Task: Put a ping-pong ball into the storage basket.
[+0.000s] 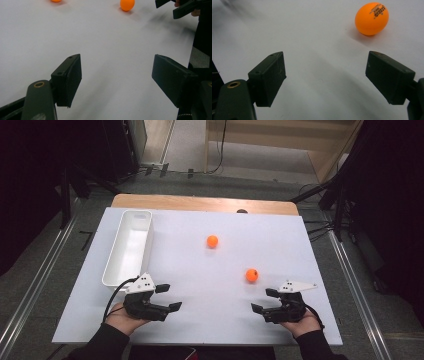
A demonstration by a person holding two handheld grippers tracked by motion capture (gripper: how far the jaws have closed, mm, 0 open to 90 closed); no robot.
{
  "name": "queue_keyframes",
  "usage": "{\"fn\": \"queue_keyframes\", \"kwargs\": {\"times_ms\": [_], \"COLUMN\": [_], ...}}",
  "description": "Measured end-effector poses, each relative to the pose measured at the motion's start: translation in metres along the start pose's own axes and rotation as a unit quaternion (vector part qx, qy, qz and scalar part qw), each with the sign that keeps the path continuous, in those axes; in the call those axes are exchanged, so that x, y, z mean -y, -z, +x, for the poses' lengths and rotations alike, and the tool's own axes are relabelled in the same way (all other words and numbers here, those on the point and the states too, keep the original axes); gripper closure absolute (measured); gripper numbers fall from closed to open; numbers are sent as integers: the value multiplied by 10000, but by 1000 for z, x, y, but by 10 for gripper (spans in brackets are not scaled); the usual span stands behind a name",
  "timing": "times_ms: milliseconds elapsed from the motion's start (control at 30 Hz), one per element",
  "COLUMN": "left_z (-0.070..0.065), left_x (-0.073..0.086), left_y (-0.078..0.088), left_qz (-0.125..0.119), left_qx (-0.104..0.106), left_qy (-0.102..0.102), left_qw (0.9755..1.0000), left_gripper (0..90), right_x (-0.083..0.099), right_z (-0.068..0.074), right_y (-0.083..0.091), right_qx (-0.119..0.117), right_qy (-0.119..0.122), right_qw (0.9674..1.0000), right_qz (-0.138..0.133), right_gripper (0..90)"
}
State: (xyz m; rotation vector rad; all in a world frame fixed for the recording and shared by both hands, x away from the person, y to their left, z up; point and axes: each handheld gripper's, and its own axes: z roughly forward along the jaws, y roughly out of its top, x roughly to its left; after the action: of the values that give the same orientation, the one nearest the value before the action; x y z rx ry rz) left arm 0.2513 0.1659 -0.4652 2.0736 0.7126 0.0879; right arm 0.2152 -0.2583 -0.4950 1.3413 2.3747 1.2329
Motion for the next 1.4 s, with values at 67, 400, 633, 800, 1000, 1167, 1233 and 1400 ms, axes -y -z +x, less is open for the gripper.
{"fn": "queue_keyframes", "kwargs": {"times_ms": [67,400,633,800,1000,1167,1233,1400], "left_z": [0,-2,0,0,1,3,4,6], "left_x": [-2,-12,-18,-22,-26,-29,-29,-30], "left_y": [-2,-13,-18,-21,-27,-32,-32,-36], "left_qz": [60,51,12,-25,16,31,33,39], "left_qx": [2,-25,-100,-182,-159,-186,-199,-245], "left_qy": [105,92,122,81,130,145,139,170], "left_qw": [9999,9999,9999,9998,9998,9997,9997,9995], "left_gripper": [243,243,242,242,242,242,242,242], "right_x": [0,0,0,0,-1,-1,-1,-2], "right_z": [0,0,-1,0,0,1,1,0], "right_y": [0,1,1,1,0,-1,0,0], "right_qx": [-2,19,22,2,-10,-19,-9,4], "right_qy": [-18,21,0,-9,16,6,3,-30], "right_qw": [10000,10000,10000,10000,10000,10000,10000,10000], "right_qz": [21,-26,-32,-33,-39,-15,-15,-40], "right_gripper": [149,149,149,149,148,149,149,149]}}
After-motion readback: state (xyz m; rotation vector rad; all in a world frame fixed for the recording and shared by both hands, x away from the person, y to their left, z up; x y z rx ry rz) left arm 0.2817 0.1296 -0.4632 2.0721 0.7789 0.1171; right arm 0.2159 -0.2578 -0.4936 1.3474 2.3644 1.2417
